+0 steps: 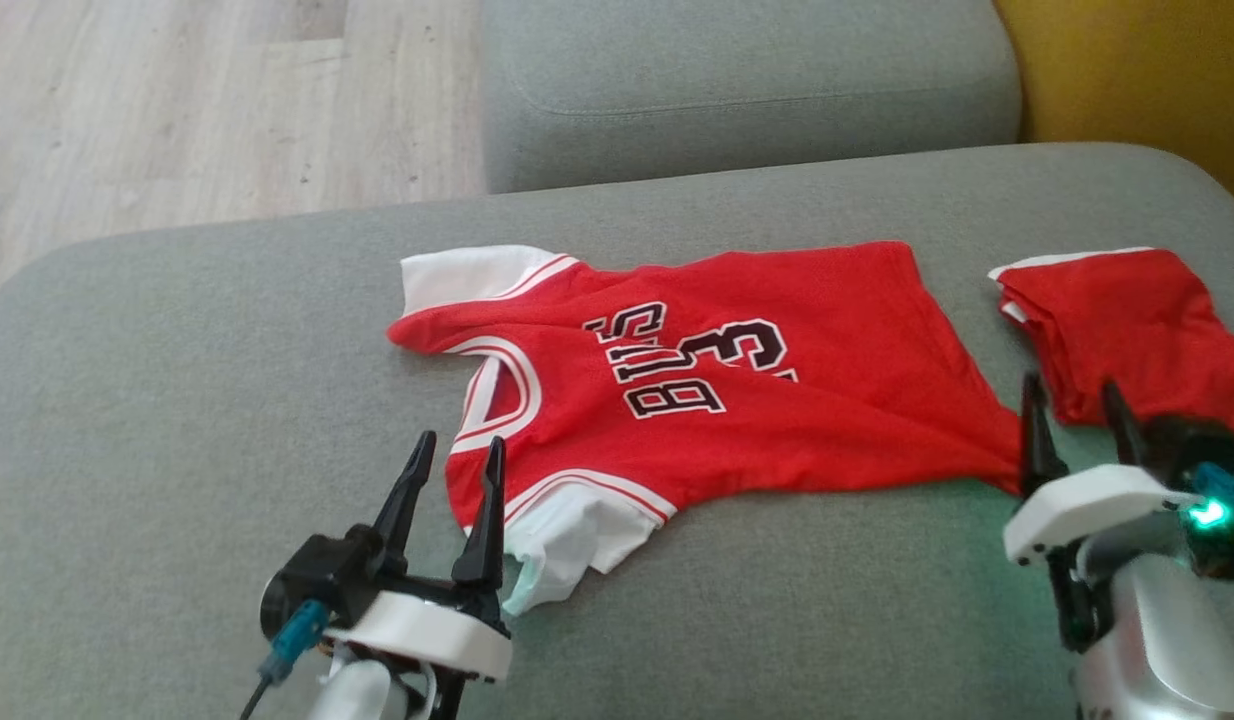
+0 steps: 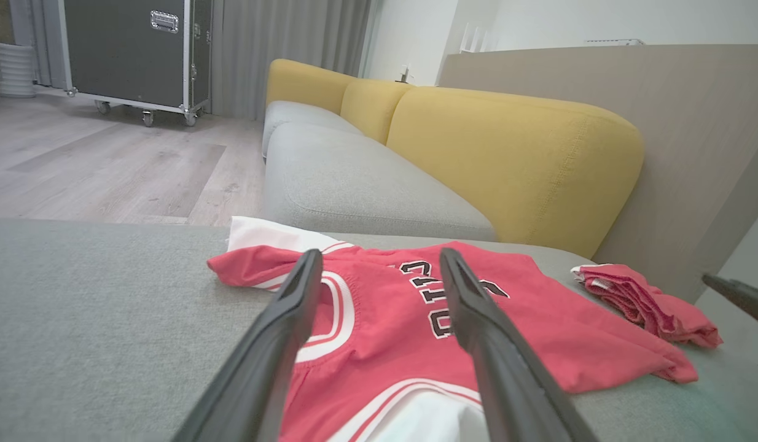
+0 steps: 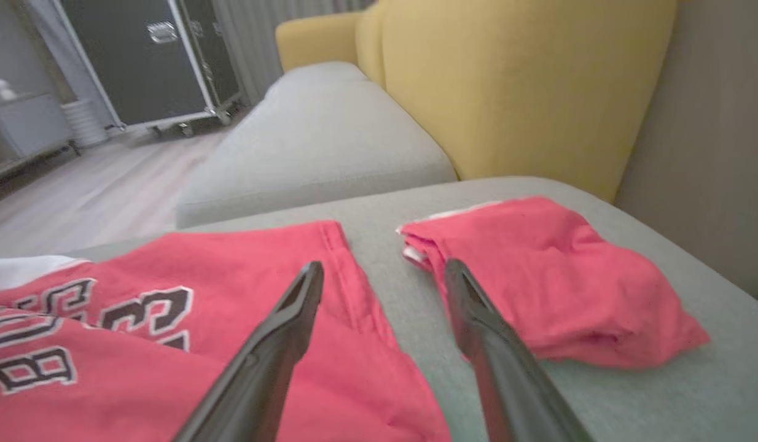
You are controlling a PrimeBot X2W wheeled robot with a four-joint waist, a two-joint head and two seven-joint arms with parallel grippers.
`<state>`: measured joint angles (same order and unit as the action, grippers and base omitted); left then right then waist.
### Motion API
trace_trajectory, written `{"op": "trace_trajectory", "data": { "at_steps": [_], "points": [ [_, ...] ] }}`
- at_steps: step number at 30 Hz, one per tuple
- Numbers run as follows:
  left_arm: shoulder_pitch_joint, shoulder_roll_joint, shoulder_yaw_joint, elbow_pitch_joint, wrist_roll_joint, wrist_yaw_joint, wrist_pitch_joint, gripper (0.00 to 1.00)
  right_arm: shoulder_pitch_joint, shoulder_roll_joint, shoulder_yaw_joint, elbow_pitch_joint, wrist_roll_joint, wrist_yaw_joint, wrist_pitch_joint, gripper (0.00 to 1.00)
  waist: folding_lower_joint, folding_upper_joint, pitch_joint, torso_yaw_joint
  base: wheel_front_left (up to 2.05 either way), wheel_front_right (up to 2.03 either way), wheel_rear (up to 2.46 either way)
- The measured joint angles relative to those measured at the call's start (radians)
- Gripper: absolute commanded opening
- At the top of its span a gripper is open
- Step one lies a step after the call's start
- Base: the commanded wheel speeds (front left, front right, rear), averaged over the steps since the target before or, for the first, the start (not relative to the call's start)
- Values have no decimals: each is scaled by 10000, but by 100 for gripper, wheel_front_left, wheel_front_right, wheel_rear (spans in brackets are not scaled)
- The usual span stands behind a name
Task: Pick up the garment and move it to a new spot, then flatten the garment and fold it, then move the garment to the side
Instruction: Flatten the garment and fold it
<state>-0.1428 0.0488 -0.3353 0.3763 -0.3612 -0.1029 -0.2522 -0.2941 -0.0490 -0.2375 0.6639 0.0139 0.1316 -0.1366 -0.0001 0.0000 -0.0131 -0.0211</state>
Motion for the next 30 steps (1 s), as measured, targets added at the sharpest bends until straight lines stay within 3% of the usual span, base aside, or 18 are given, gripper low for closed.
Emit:
{"op": "trace_trajectory", "data": {
  "at_steps": [7,15,18,30],
  "points": [
    [109,6,71,17,0,8,0,100,648,12,1918,-1674,401,0,-763,100,1,0,-49,264,0,0,0],
    [139,2,130,384,-82,65,0,100,1472,33,2242,-2171,834,0,-1024,100,0,0,64,209,0,0,0],
    [-166,0,111,1191,-46,71,59,100,1407,33,2351,-2382,836,0,-1041,100,0,0,239,118,0,0,0],
    [-3316,140,17,4792,35,148,2015,100,1002,31,2660,-2748,1007,0,-1112,100,3,0,1328,-503,0,0,0]
  ]
}}
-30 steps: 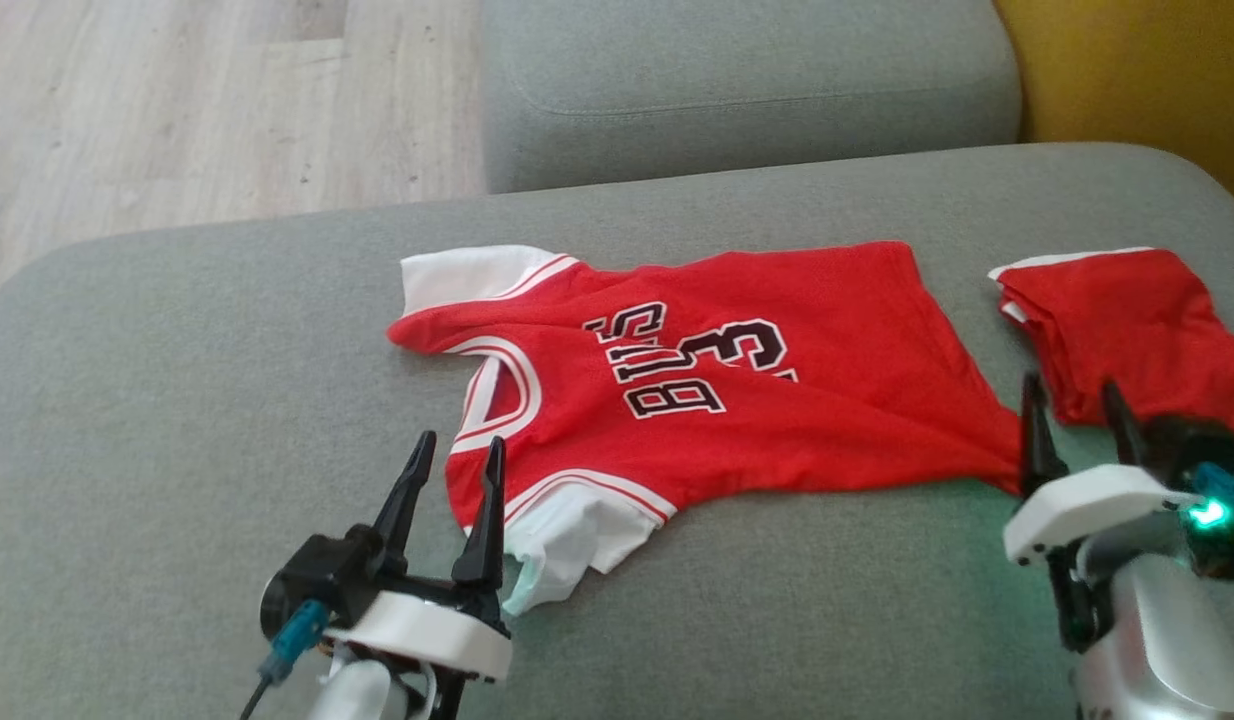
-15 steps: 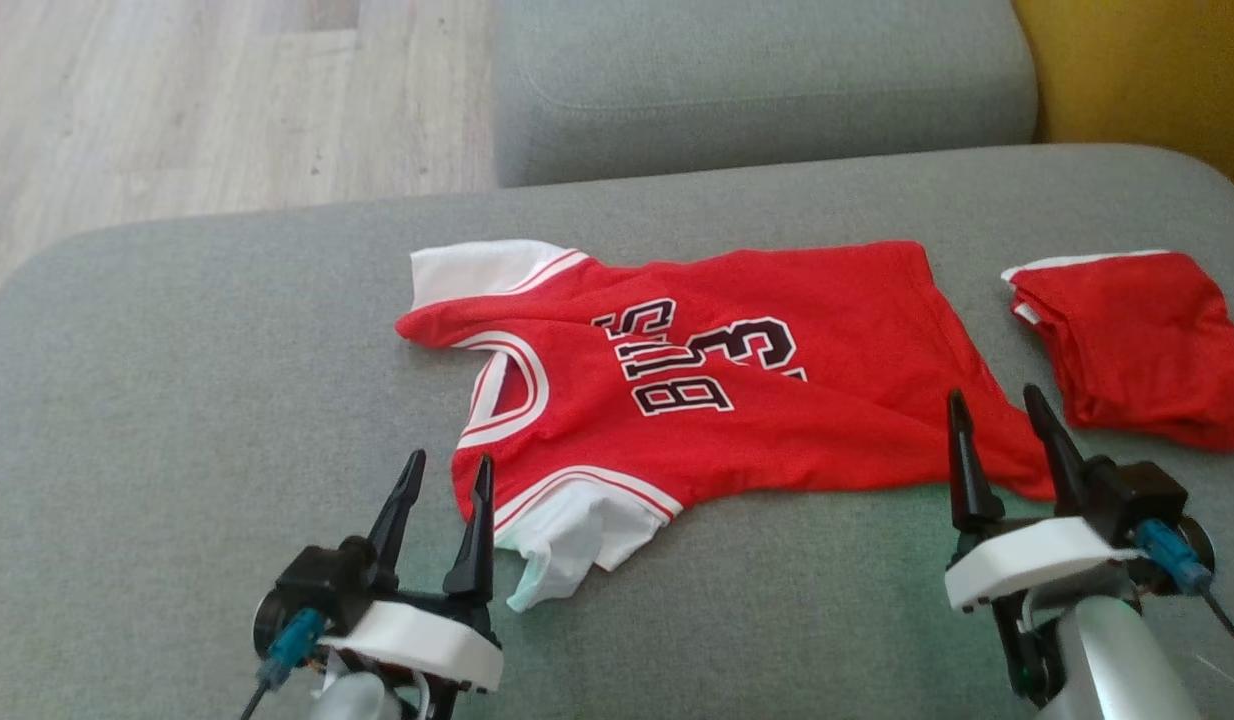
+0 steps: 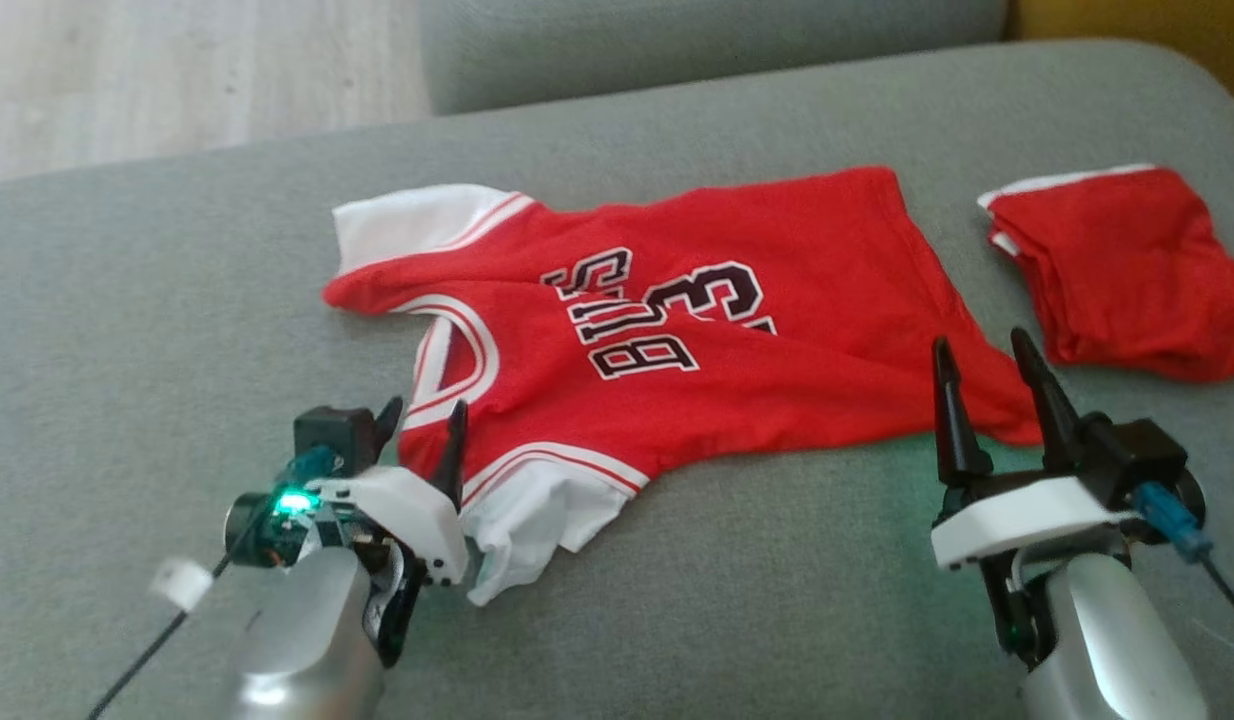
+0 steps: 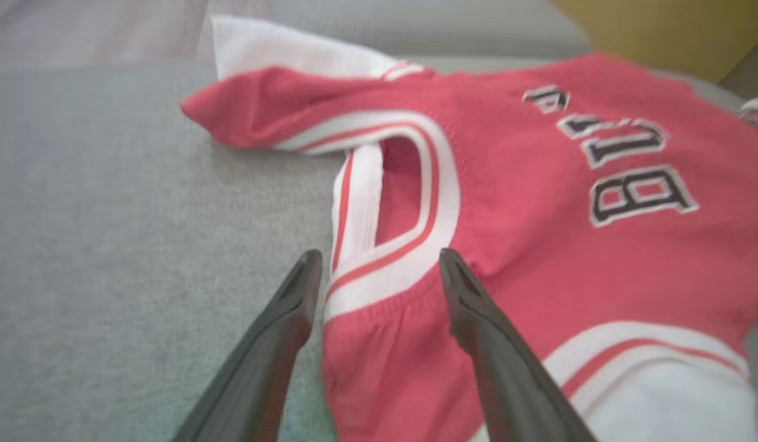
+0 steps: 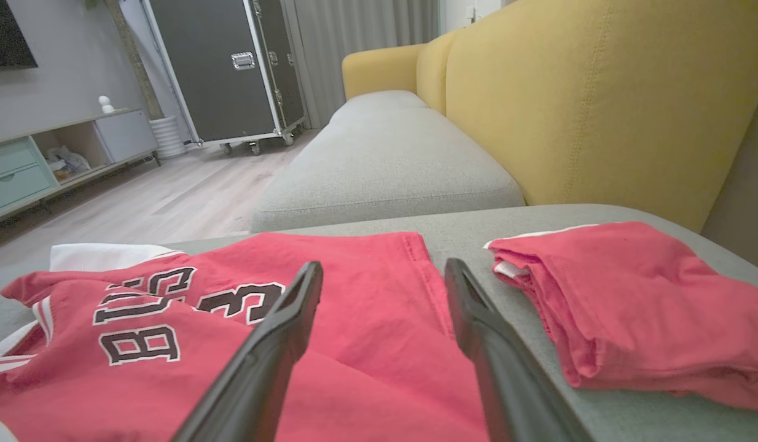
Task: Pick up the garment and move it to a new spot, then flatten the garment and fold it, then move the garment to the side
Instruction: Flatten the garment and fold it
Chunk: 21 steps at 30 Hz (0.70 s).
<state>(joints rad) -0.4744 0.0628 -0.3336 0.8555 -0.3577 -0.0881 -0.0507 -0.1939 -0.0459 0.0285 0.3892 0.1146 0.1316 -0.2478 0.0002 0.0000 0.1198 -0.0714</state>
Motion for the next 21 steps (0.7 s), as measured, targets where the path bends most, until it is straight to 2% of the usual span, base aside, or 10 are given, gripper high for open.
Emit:
{"op": "trace_trajectory", "data": {
  "at_steps": [2,8,9,10,11,17,21],
  "points": [
    [-205,61,-188,495,125,0,351,100,-67,-2,10,-48,10,0,-2,100,0,0,172,-115,0,0,0],
    [-1052,261,-535,1304,539,23,485,100,-143,-4,-4,-121,88,0,-2,100,0,0,539,-361,0,0,0],
    [-1179,267,-583,1432,548,-6,545,82,-178,-2,-42,-123,88,0,-2,100,-1,0,578,-385,0,0,0],
    [-1283,284,-621,1515,579,-13,583,22,-229,-4,-77,-136,88,0,-2,100,-1,0,613,-402,0,0,0],
    [-1395,307,-677,1605,596,-38,594,0,-257,-4,-98,-182,88,0,-2,100,-1,0,643,-414,0,0,0],
    [-1975,546,-955,2008,698,-265,652,0,-297,-4,-67,-355,190,0,-2,100,-1,0,808,-469,0,0,0],
    [-2416,821,-1012,2167,821,-268,579,0,-364,-4,-21,-422,242,0,-2,100,0,0,929,-508,0,0,0]
  ]
}}
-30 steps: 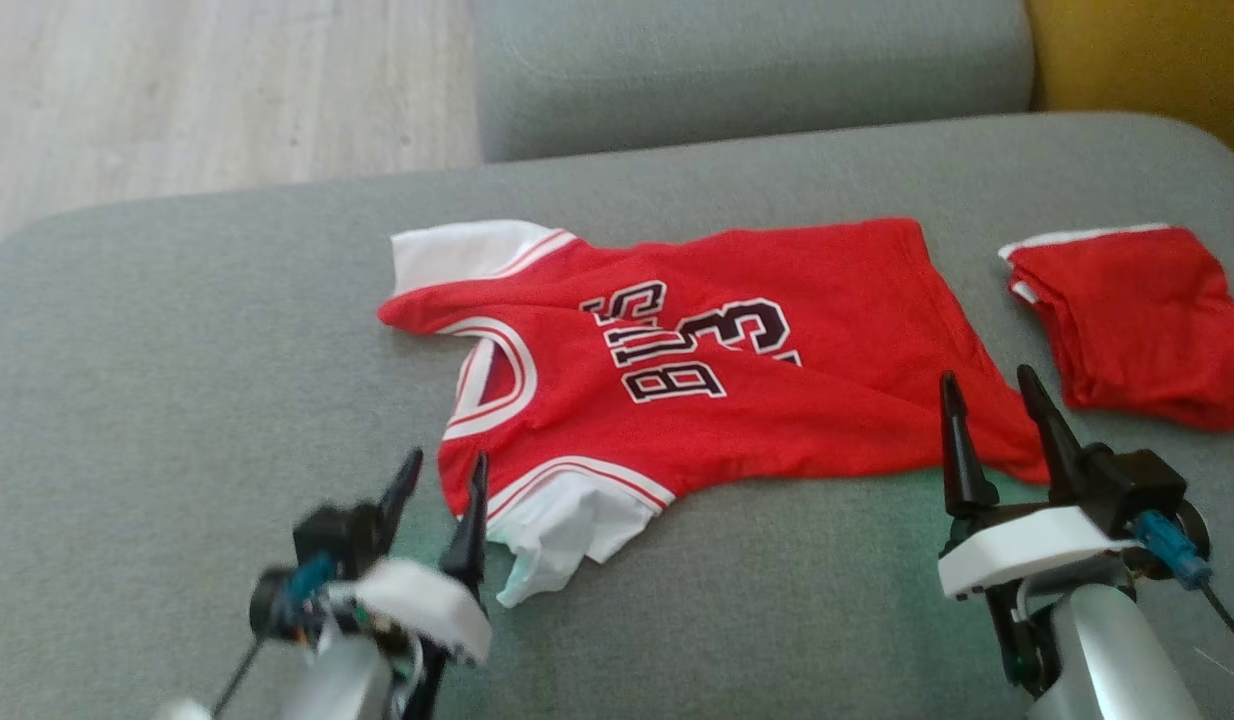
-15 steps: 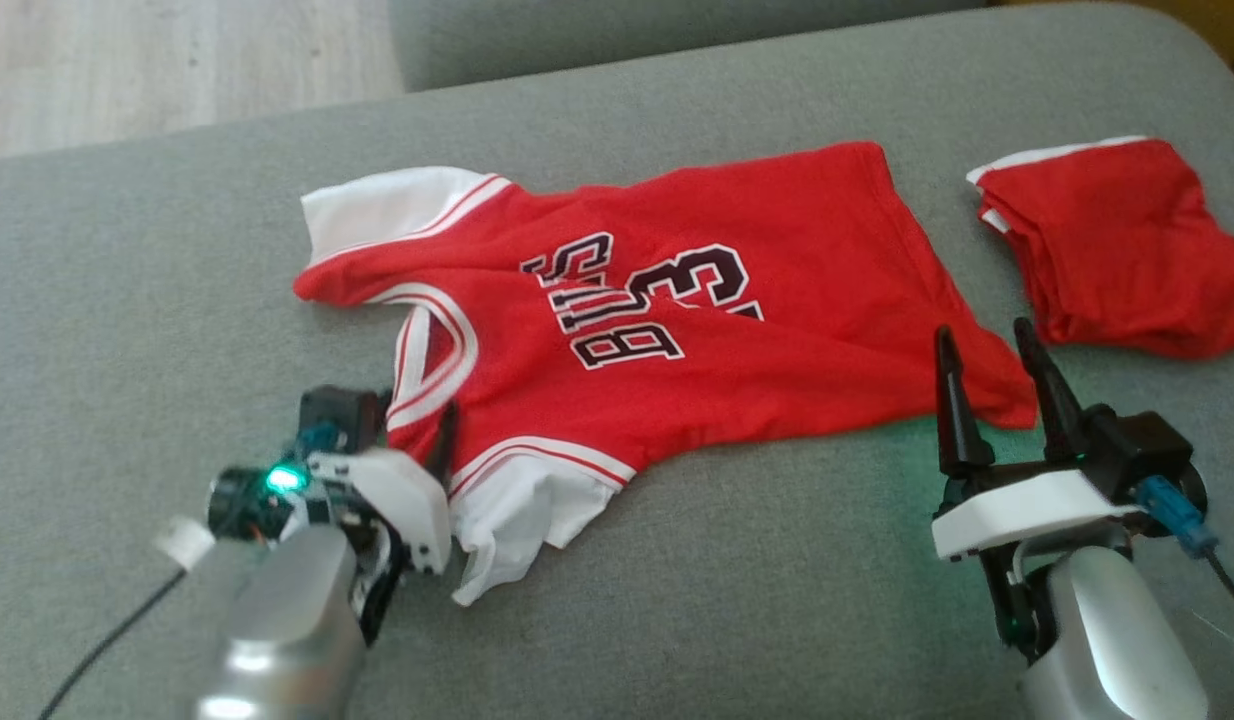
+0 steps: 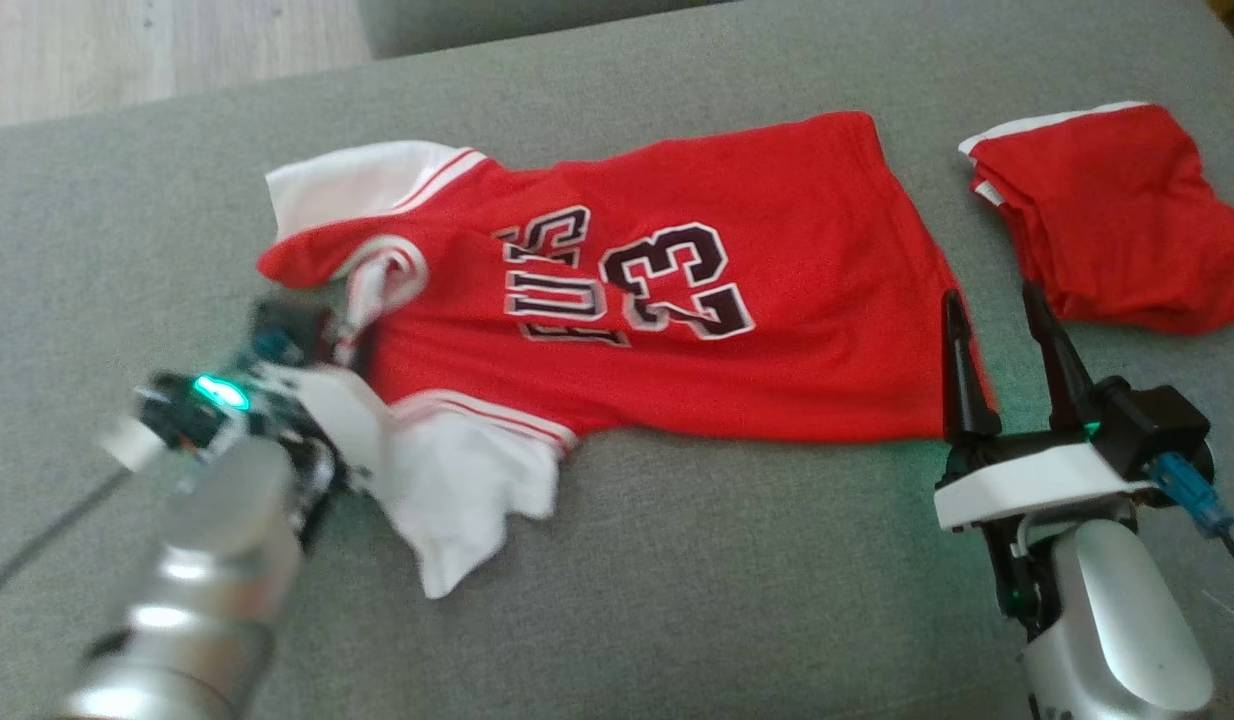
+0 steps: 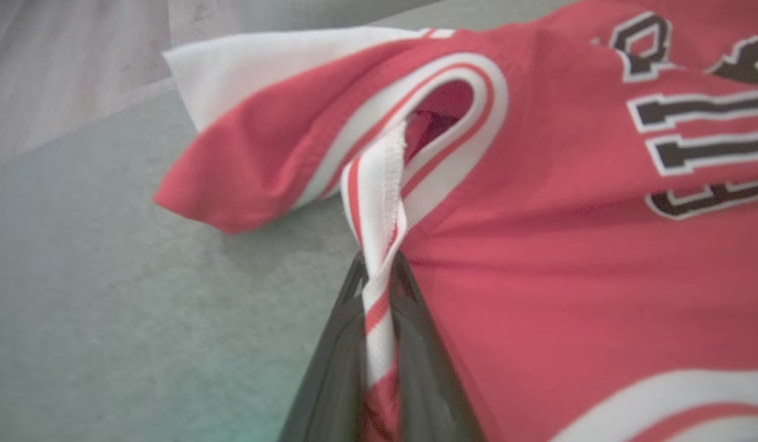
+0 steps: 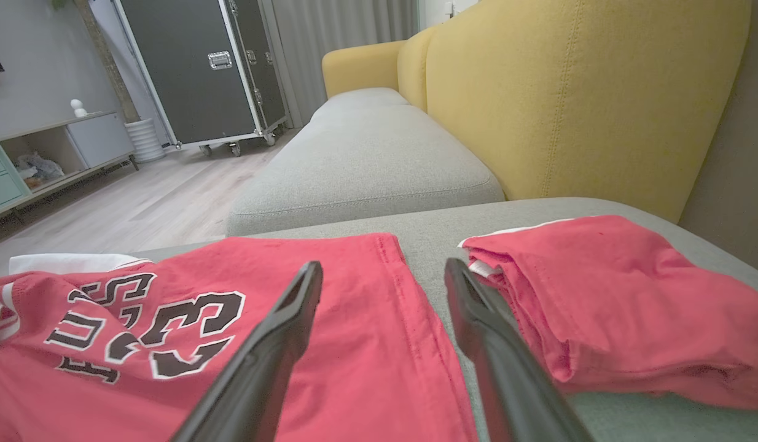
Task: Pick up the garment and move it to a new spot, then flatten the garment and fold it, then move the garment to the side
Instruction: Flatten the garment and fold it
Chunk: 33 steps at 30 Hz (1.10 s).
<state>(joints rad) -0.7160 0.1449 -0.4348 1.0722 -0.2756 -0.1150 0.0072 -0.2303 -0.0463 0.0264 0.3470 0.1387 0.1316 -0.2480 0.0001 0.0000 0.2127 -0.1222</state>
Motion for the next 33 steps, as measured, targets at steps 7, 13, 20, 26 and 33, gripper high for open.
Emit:
{"op": "trace_trajectory", "data": {
  "at_steps": [7,13,20,26,33],
  "points": [
    [-1383,897,-232,295,307,-25,-46,0,-309,0,276,-127,109,0,-2,100,1,0,415,-213,0,0,0],
    [-2391,1277,-813,554,389,-174,-46,37,-653,0,493,-184,203,0,-4,100,1,0,821,-435,0,0,0],
    [-2406,1279,-1122,796,-42,-174,-922,100,-701,-4,500,-167,286,0,-17,100,-2,0,685,-297,0,0,0],
    [-1768,903,-838,717,-713,-174,-2211,100,-592,-15,75,75,-27,0,-29,100,-2,0,86,78,0,0,0],
    [44,418,17,-834,-1578,-148,-2564,100,105,-10,-42,384,-111,0,-27,100,-3,0,-880,693,0,0,0]
  ]
}}
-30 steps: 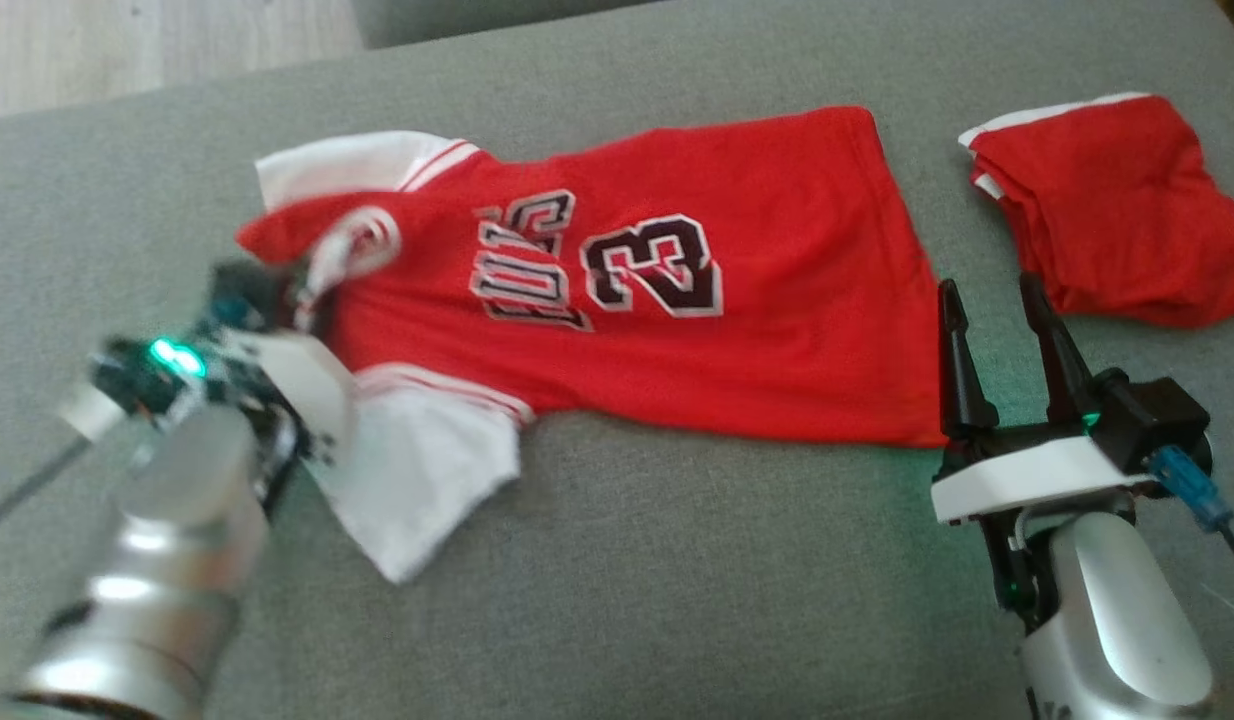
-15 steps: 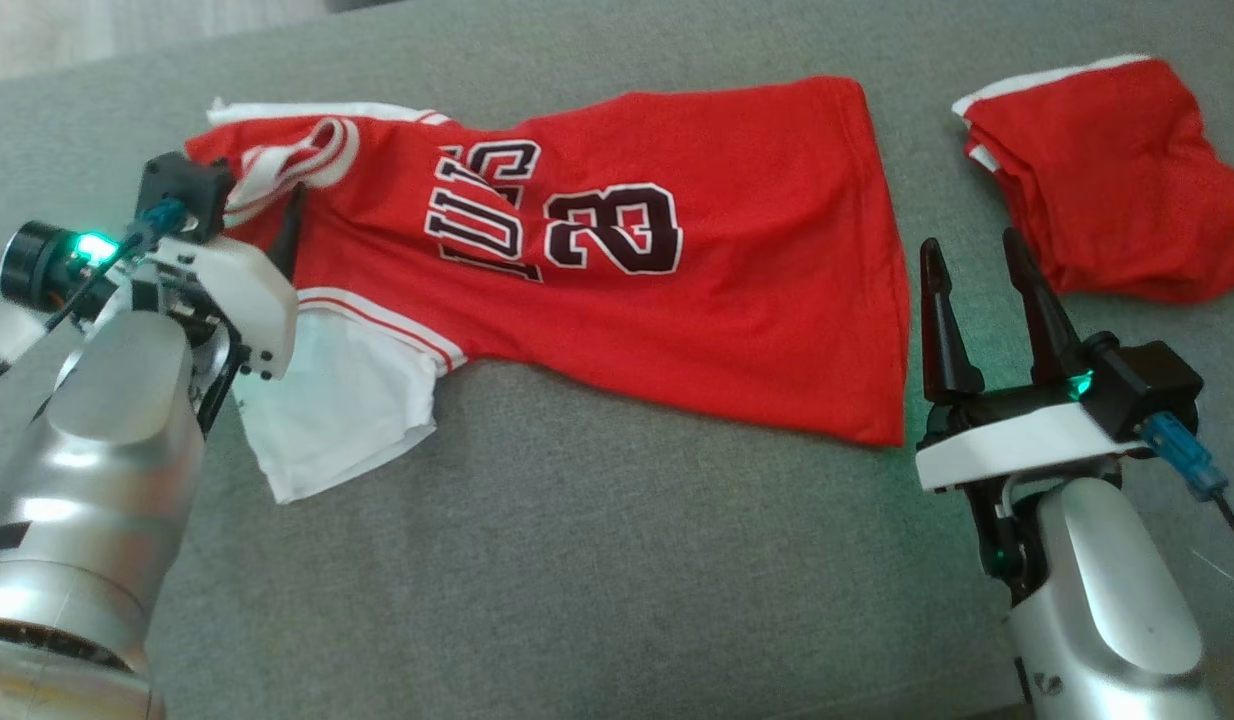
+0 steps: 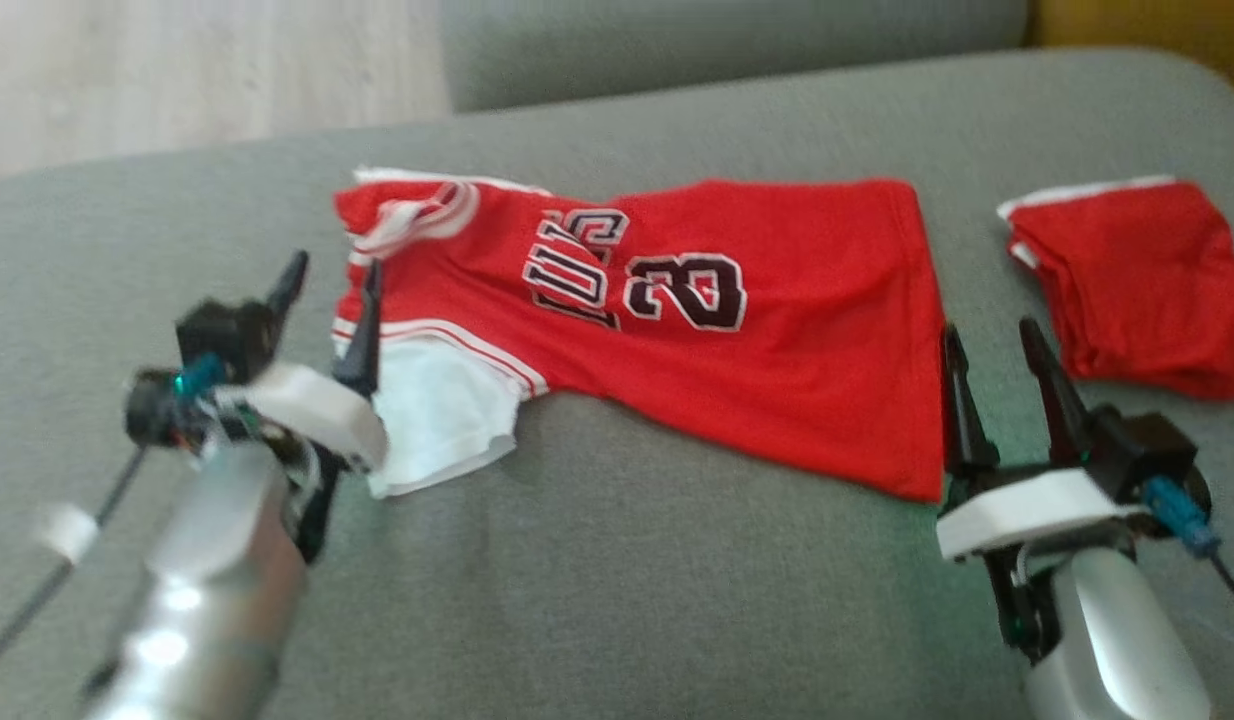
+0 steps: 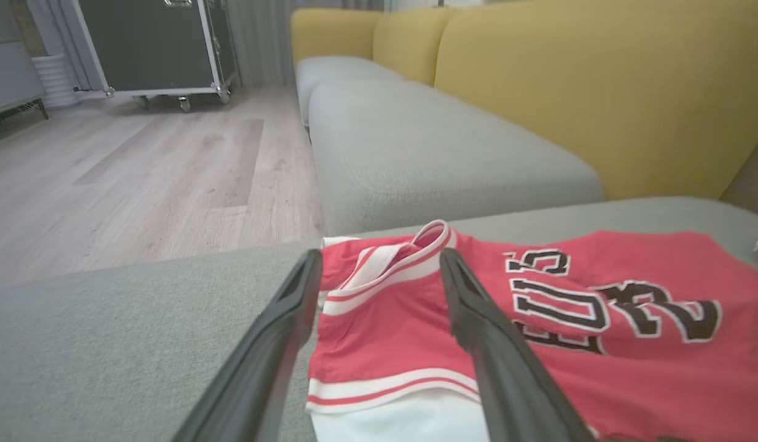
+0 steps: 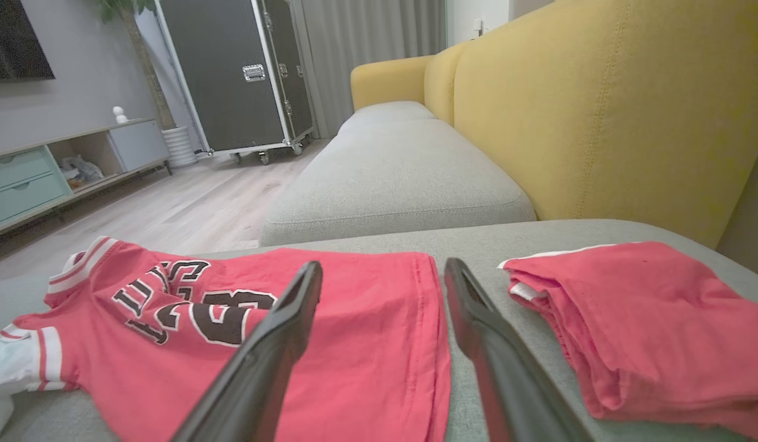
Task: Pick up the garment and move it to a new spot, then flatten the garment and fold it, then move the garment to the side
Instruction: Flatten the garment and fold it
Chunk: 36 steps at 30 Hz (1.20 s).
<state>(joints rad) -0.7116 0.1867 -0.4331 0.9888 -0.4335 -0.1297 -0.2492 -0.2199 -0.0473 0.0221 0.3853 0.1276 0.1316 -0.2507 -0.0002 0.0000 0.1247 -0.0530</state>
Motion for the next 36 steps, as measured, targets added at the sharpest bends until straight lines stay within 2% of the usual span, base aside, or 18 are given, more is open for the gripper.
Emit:
{"op": "trace_trajectory", "data": {
  "at_steps": [6,9,15,23,30,36],
  "points": [
    [2519,-397,1104,-2700,-102,623,-4,100,565,0,-54,192,-130,0,0,100,-1,0,-847,495,0,0,0],
    [4419,-763,1503,-3925,-94,723,-6,100,878,6,-201,194,35,0,0,100,-2,0,-1260,735,0,0,0],
    [5498,-997,1873,-4901,255,857,-6,100,1052,10,-244,150,105,0,0,100,0,0,-1397,924,0,0,0],
    [5372,-1072,1835,-4311,389,650,19,100,1059,10,-61,94,105,0,0,100,2,0,-1201,780,0,0,0],
    [4221,-1145,1900,-2608,-15,589,1011,100,941,10,52,38,104,0,0,100,3,0,-726,493,0,0,0],
    [3390,-1131,1946,-1379,-67,604,1446,100,670,8,48,-50,104,0,0,100,3,0,-255,177,0,0,0]
  ]
}}
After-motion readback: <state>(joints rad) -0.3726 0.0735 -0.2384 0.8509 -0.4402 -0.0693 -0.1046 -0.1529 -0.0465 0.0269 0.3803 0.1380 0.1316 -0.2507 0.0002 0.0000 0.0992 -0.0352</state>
